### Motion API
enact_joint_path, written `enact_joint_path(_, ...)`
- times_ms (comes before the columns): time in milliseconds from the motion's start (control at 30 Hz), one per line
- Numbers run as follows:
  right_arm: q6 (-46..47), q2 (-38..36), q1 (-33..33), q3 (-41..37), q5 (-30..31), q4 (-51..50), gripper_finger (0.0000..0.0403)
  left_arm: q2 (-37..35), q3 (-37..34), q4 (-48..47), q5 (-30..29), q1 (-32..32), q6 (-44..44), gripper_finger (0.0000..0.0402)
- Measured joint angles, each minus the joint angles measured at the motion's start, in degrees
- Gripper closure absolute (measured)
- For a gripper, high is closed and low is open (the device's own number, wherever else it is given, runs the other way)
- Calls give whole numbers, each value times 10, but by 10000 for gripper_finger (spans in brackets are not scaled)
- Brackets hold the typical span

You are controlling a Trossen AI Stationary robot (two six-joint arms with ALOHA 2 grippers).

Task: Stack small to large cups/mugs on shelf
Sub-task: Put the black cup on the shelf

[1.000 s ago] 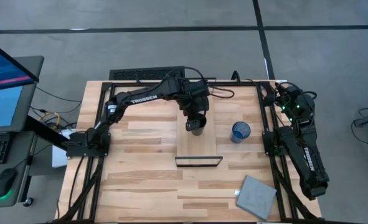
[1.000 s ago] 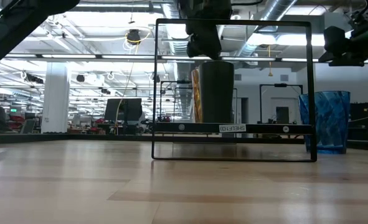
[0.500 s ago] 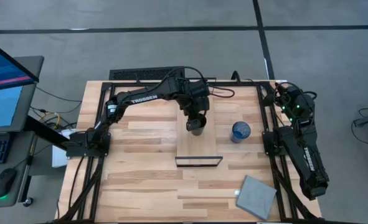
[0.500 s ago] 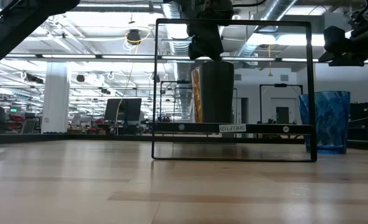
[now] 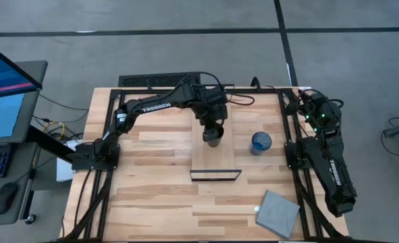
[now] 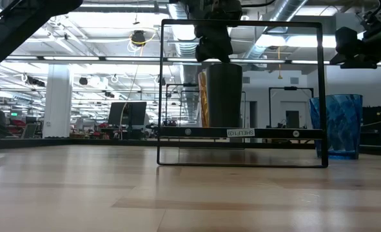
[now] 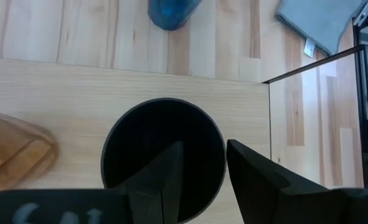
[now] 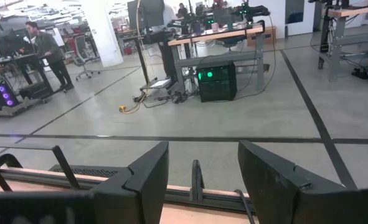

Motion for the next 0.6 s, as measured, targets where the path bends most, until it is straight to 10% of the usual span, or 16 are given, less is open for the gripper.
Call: enact_joint_path(600,0,0,0,0,0,0,189,0,0,0,4,2,4,287)
